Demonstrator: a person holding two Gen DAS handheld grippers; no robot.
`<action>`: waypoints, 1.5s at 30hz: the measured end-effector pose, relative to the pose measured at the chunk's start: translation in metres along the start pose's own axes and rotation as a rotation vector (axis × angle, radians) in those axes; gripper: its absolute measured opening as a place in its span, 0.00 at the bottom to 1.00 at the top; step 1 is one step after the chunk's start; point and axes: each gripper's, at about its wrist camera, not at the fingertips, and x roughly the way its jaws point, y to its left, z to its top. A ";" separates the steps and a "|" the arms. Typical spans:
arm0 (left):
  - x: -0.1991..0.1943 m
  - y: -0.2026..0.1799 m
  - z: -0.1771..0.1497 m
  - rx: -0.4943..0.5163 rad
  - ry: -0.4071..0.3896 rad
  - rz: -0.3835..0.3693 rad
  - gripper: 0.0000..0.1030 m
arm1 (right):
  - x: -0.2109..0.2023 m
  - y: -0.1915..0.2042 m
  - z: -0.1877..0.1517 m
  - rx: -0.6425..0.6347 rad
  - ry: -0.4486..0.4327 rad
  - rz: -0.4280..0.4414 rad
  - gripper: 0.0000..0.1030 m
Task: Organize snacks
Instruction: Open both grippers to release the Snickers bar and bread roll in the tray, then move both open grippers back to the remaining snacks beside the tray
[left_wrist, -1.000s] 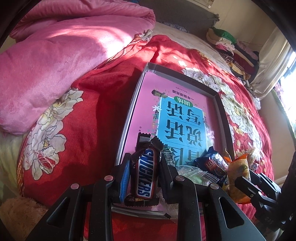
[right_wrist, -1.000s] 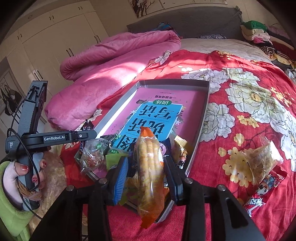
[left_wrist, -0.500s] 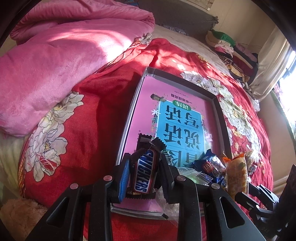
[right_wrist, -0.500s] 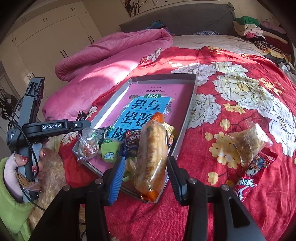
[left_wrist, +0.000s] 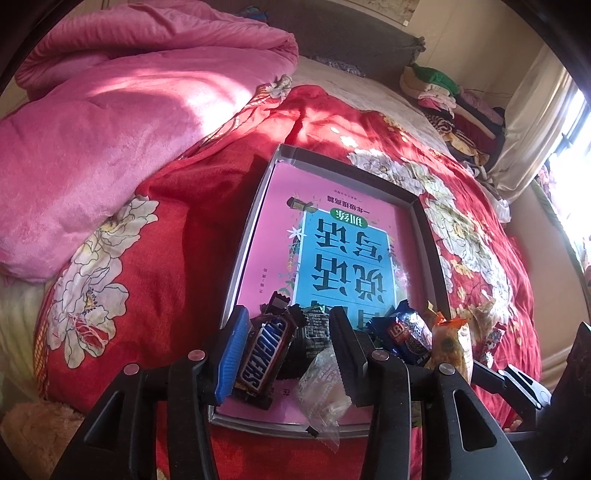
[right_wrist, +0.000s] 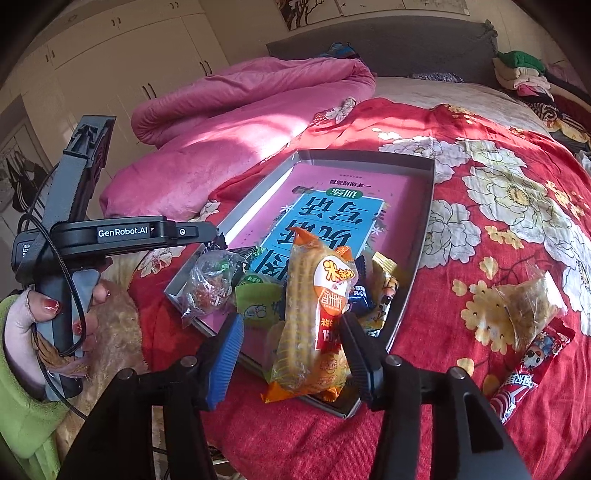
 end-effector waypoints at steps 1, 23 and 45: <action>-0.001 -0.001 0.000 0.004 -0.006 -0.007 0.49 | -0.001 -0.002 0.000 0.007 -0.002 -0.003 0.52; -0.028 -0.044 -0.003 0.130 -0.095 -0.029 0.68 | -0.046 -0.033 0.011 0.054 -0.136 -0.092 0.59; -0.027 -0.143 -0.015 0.309 -0.037 -0.122 0.71 | -0.119 -0.117 -0.006 0.220 -0.215 -0.267 0.63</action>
